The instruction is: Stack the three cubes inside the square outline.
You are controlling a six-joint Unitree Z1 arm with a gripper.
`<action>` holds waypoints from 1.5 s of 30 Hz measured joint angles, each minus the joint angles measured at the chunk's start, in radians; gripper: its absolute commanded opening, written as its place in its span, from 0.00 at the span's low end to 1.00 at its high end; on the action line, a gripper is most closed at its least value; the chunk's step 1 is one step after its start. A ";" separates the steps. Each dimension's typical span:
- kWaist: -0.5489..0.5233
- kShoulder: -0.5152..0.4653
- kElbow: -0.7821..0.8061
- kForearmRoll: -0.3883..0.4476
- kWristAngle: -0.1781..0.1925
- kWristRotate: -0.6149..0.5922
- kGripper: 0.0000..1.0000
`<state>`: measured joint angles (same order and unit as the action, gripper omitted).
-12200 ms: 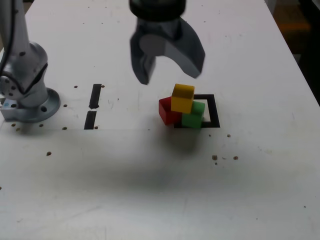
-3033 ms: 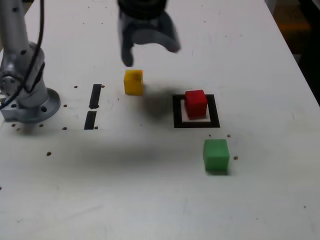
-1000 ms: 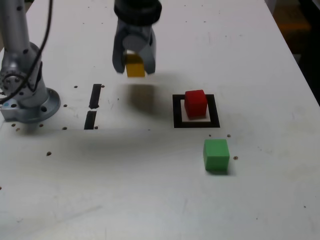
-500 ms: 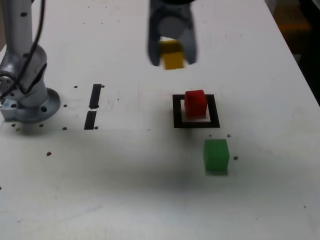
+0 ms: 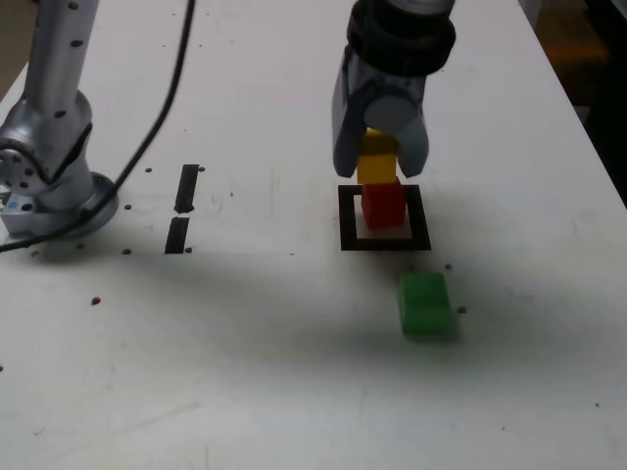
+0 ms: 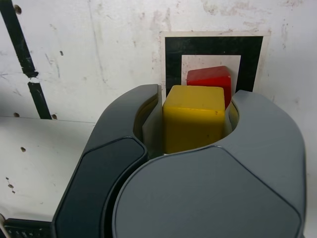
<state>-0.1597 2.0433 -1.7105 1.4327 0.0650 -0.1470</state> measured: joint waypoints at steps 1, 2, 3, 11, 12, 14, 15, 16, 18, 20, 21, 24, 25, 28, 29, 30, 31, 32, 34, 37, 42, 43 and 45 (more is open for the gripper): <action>0.000 0.007 0.000 -0.005 -0.002 0.002 0.05; 0.000 0.013 0.000 -0.014 -0.005 0.005 0.05; 0.001 0.015 0.001 -0.022 -0.007 0.007 0.05; 0.001 0.028 0.006 -0.043 -0.007 0.009 0.08; 0.002 0.030 0.007 -0.043 -0.006 0.010 0.09; 0.004 0.031 0.011 -0.043 -0.005 0.012 0.11; 0.006 0.031 0.013 -0.043 -0.004 0.013 0.12; 0.008 0.031 0.016 -0.043 -0.004 0.015 0.13; 0.010 0.031 0.017 -0.044 -0.004 0.018 0.16; 0.010 0.031 0.017 -0.049 -0.007 0.023 0.18; 0.010 0.031 0.017 -0.052 -0.009 0.025 0.18; 0.010 0.033 0.017 -0.066 -0.017 0.035 0.21; 0.010 0.034 0.017 -0.070 -0.017 0.037 0.23; 0.010 0.035 0.017 -0.071 -0.017 0.037 0.32; 0.010 0.035 0.018 -0.071 -0.016 0.037 0.36; 0.010 0.035 0.020 -0.071 -0.016 0.037 0.42; 0.011 0.035 0.024 -0.071 -0.015 0.037 0.46; 0.011 0.035 0.028 -0.071 -0.015 0.039 0.49; 0.013 0.035 0.031 -0.071 -0.015 0.040 0.54; 0.016 0.035 0.035 -0.070 -0.015 0.042 0.62; 0.020 0.035 0.039 -0.071 -0.016 0.050 0.85; 0.020 0.035 0.038 -0.073 -0.015 0.052 0.90; 0.020 0.035 0.032 -0.076 -0.009 0.054 0.97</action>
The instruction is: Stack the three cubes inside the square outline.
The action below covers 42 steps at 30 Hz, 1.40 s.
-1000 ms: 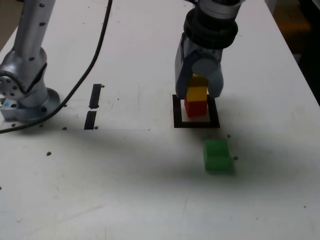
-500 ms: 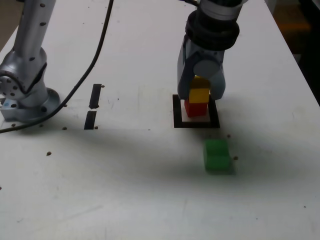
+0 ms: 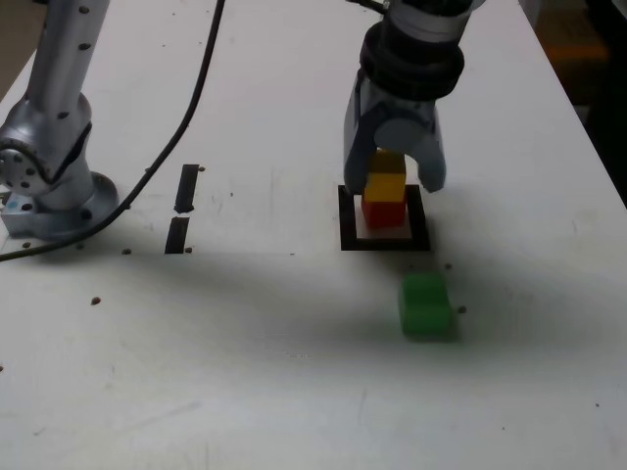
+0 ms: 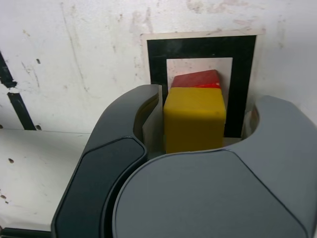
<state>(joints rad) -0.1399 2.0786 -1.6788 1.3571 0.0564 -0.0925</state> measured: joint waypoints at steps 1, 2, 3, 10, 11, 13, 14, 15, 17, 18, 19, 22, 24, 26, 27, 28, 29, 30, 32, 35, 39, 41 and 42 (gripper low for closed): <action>0.000 -0.001 0.000 0.000 0.005 0.000 0.99; 0.000 -0.003 -0.002 0.000 0.014 0.000 1.00; 0.000 -0.010 -0.005 0.000 0.026 0.000 1.00; -0.035 -0.096 -0.021 0.033 0.018 0.006 1.00; -0.036 -0.109 -0.018 0.033 0.017 0.005 1.00; -0.038 -0.131 0.010 0.033 0.004 -0.006 1.00; -0.043 -0.146 0.034 0.030 -0.008 -0.018 1.00; -0.050 -0.163 0.050 0.029 -0.016 -0.030 1.00; -0.073 -0.198 0.056 0.029 -0.038 -0.060 0.99; -0.087 -0.212 0.052 0.029 -0.052 -0.074 0.99; -0.106 -0.216 0.038 0.029 -0.065 -0.095 0.99; -0.163 -0.172 -0.047 0.030 -0.106 -0.152 0.99; -0.205 -0.122 -0.097 0.033 -0.122 -0.189 0.99; -0.234 -0.086 -0.132 0.042 -0.135 -0.227 0.99; -0.242 -0.077 -0.139 0.047 -0.140 -0.242 0.99; -0.250 -0.070 -0.144 0.052 -0.144 -0.257 0.99; -0.262 -0.056 -0.158 0.059 -0.152 -0.283 0.99; -0.269 -0.037 -0.172 0.063 -0.161 -0.299 0.99; -0.287 0.017 -0.192 0.064 -0.186 -0.316 0.99; -0.295 0.106 -0.208 0.053 -0.200 -0.319 0.99; -0.290 0.130 -0.208 0.051 -0.192 -0.330 0.99; -0.291 0.133 -0.210 0.044 -0.189 -0.333 0.97; -0.291 0.141 -0.210 0.039 -0.188 -0.333 0.95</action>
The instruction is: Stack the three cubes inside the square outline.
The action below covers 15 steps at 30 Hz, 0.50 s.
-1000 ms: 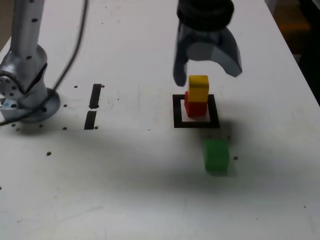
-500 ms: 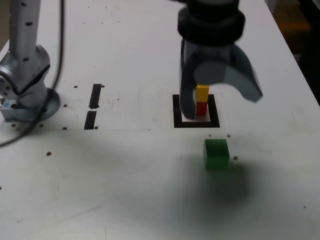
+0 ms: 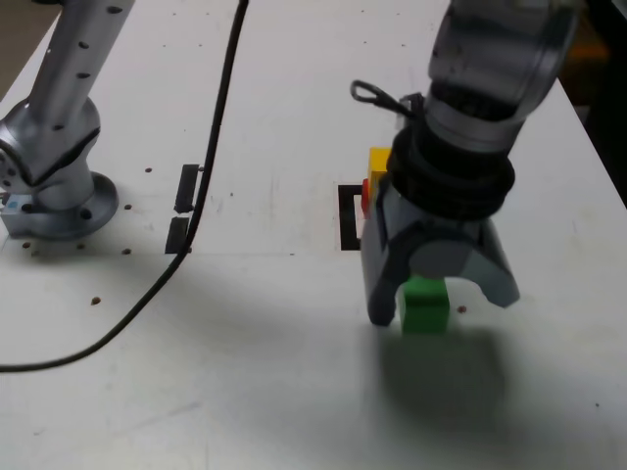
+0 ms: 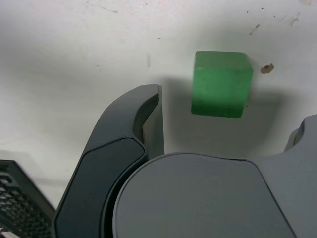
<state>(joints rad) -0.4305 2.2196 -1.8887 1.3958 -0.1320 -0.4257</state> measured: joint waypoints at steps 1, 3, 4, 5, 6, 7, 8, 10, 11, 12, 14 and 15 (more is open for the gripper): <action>0.000 0.009 0.000 -0.002 0.002 0.000 0.93; 0.006 0.029 0.009 -0.015 0.024 0.000 0.85; 0.009 0.030 0.014 -0.020 0.032 0.000 0.83; 0.014 0.031 0.020 -0.027 0.040 0.000 0.80; 0.018 0.031 0.027 -0.041 0.051 0.000 0.78; 0.020 0.032 0.031 -0.051 0.055 0.000 0.76; 0.021 0.034 0.033 -0.056 0.057 0.000 0.73; 0.021 0.037 0.044 -0.080 0.065 0.000 0.64; 0.021 0.039 0.051 -0.093 0.071 -0.001 0.58; 0.023 0.041 0.058 -0.106 0.079 -0.002 0.54; 0.031 0.048 0.067 -0.141 0.103 -0.012 0.35; 0.032 0.048 0.067 -0.147 0.106 -0.013 0.32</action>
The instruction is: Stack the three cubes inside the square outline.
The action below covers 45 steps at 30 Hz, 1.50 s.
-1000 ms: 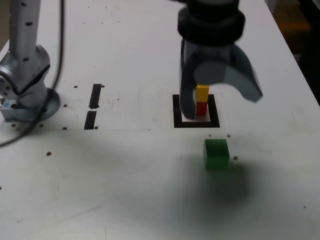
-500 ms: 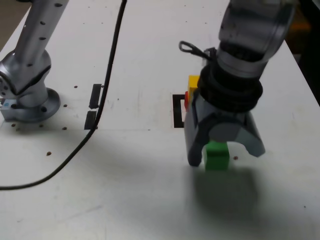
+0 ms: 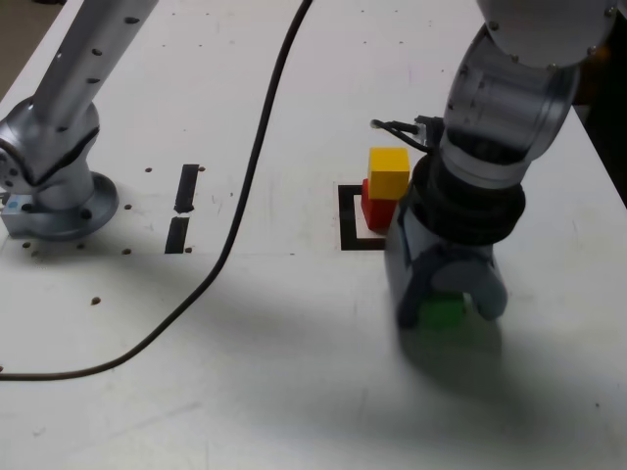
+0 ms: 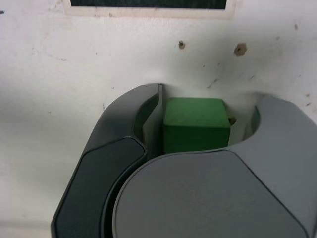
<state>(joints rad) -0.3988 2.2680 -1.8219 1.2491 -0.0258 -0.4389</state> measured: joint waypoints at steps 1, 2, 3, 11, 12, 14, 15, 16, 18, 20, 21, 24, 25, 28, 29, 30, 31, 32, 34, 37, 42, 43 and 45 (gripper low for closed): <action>0.000 0.000 0.000 -0.007 0.006 -0.004 0.31; 0.000 0.000 -0.004 -0.014 0.014 -0.008 0.30; 0.000 0.000 -0.010 -0.010 0.013 -0.009 0.28; 0.005 -0.001 -0.048 0.048 0.028 -0.009 0.18; 0.005 -0.005 -0.057 0.068 0.037 -0.009 0.18; 0.005 -0.034 -0.102 0.151 0.075 0.009 0.18; 0.005 -0.053 -0.128 0.187 0.086 0.024 0.18; 0.005 -0.074 -0.152 0.219 0.094 0.040 0.18; 0.005 -0.121 -0.186 0.277 0.108 0.074 0.18; 0.005 -0.180 -0.197 0.303 0.118 0.099 0.18; 0.005 -0.202 -0.209 0.328 0.130 0.122 0.18; 0.013 -0.276 -0.213 0.373 0.165 0.181 0.18; 0.017 -0.297 -0.203 0.375 0.172 0.196 0.18; 0.075 -0.388 -0.139 0.375 0.181 0.270 0.18; 0.098 -0.411 -0.121 0.374 0.176 0.285 0.18; 0.134 -0.424 -0.098 0.367 0.163 0.309 0.18; 0.142 -0.420 -0.089 0.365 0.160 0.314 0.18; 0.160 -0.398 -0.063 0.350 0.148 0.341 0.18; 0.181 -0.344 -0.043 0.329 0.142 0.355 0.18; 0.191 -0.325 -0.043 0.306 0.140 0.362 0.18; 0.202 -0.266 -0.015 0.255 0.115 0.372 0.18; 0.206 -0.260 -0.007 0.244 0.112 0.375 0.18; 0.213 -0.256 0.011 0.221 0.103 0.383 0.18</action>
<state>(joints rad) -0.1855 2.0123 -1.8108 1.4696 0.0773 -0.0563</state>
